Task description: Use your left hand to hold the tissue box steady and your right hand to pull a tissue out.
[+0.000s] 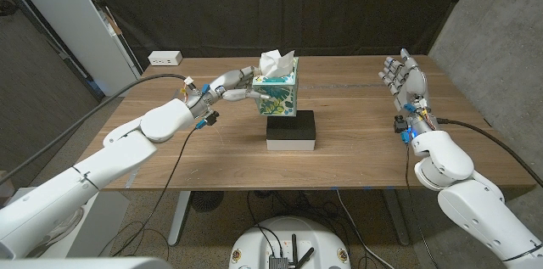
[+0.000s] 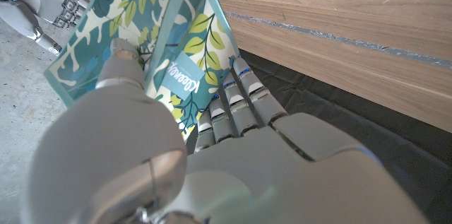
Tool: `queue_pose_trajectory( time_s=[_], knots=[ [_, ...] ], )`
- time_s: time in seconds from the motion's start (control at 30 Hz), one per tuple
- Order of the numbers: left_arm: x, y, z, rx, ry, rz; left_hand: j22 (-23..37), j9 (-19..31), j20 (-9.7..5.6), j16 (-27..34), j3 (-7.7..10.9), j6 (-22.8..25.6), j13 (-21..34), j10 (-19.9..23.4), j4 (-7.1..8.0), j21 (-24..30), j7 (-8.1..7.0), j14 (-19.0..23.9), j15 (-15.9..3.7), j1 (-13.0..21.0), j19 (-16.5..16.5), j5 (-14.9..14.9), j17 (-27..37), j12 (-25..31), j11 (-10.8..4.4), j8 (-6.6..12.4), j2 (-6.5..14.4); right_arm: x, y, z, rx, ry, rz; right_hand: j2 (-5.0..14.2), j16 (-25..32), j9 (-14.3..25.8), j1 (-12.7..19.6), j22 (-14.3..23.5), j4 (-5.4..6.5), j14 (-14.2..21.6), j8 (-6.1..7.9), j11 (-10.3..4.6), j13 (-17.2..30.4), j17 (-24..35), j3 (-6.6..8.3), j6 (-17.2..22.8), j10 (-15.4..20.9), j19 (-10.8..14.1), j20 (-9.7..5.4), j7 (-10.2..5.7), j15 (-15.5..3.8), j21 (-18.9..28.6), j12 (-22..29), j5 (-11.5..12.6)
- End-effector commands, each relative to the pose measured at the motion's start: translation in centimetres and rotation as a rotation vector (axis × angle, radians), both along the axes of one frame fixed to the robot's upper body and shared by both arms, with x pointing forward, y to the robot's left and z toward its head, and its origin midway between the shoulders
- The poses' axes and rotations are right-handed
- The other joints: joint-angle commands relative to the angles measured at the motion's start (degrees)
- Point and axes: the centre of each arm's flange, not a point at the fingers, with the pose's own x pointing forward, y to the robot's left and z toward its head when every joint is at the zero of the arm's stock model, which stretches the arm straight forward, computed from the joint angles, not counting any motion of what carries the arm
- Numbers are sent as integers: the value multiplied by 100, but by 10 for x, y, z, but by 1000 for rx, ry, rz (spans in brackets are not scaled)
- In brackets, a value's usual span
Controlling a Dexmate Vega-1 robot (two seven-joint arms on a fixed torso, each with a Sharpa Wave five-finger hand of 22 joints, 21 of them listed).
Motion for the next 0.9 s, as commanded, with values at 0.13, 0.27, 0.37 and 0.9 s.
queue_pose_trajectory(
  time_s=[0.13, 0.27, 0.37, 0.9],
  knots=[
    [0, 1, 0, -4, -5, -2, 9, 14, -31, 13, 56, -1, 28, 24, 7, -4, 0, -17, -730, -34, -19, 1, 22, -26, -19, 62, 0, -7, 1, 16, -26, -26, 16, 281, 13, 6, -14, 1, 7, 11, 24, 32, -1, 16, 28, 21, 5, 18, 8, 48, 43, 35, 34, 21],
    [0, 1, 0, -5, -6, -4, 10, 10, -32, 13, 67, -7, 34, 29, 2, -4, 0, -14, -725, -26, -18, 2, 20, -29, -7, 69, 2, -8, 1, 18, -30, -26, 15, 281, 14, 5, -6, 1, 3, 14, 24, 32, -1, 15, 32, 22, 8, 20, 14, 44, 42, 36, 36, 21],
    [0, 0, 0, -7, -5, -8, 10, 8, -32, 13, 69, -7, 38, 30, 5, -4, -2, -16, -724, -31, -19, 1, 21, -31, -11, 74, 3, -8, 1, 17, -30, -19, 13, 279, 15, 5, -4, 1, 3, 14, 25, 33, -1, 15, 34, 22, 22, 21, 16, 51, 45, 38, 42, 21],
    [-1, -3, -1, -6, -9, -16, 10, -4, -36, 5, 90, -8, 57, 33, 4, -5, 13, -19, -714, -47, -19, 0, 15, -46, -23, 103, 0, -15, -5, 28, -265, -54, -95, 242, -66, 2, 72, 1, -61, -261, -20, -237, -2, -7, 67, -186, -186, -161, 34, -188, -169, -3, -12, 12]
  ],
)
